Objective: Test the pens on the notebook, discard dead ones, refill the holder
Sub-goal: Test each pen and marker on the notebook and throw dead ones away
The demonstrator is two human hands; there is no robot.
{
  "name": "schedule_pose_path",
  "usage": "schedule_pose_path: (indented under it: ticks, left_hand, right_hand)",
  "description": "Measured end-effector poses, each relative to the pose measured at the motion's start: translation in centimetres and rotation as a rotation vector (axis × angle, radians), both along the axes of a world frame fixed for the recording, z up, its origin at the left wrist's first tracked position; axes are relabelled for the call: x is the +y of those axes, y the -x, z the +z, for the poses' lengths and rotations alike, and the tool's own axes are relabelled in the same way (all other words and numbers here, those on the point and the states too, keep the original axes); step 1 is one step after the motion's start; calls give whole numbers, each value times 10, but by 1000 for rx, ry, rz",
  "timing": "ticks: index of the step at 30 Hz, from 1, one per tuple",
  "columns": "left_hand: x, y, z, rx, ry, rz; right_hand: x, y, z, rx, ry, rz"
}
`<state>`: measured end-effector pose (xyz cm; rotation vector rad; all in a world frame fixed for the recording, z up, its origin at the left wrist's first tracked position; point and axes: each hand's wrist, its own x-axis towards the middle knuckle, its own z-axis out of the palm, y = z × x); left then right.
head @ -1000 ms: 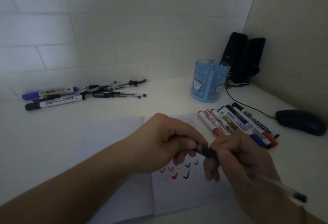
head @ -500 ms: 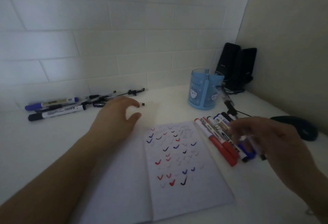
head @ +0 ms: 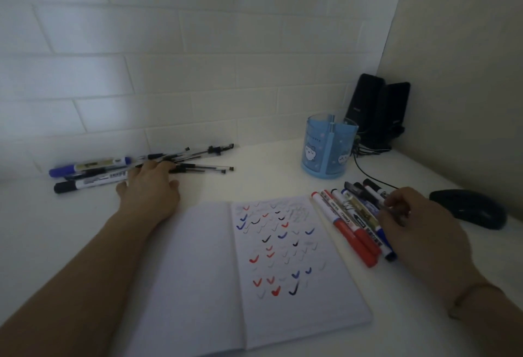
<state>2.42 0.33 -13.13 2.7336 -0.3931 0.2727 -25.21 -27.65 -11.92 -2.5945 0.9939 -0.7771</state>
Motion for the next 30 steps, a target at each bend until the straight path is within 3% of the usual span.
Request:
schedule_pose_path:
  ticks: [3,10,22,27,30]
  left_hand:
    - [0,-2,-2,-88,37,-29]
    - [-4,-2,-5,-15,-122,-91]
    - [-6,-3,-2,-125,2,-66]
    - [-18,21,19,-212,347,-385]
    - [-33,69,42,-273,338,-635]
  right_hand:
    - [5,2,1,43,65,29]
    - [15,4,3,138,99,54]
    - [9,11,8,80,10,137]
    - [14,12,14,96,-30,132]
    - [23,13,21,65,-3,156]
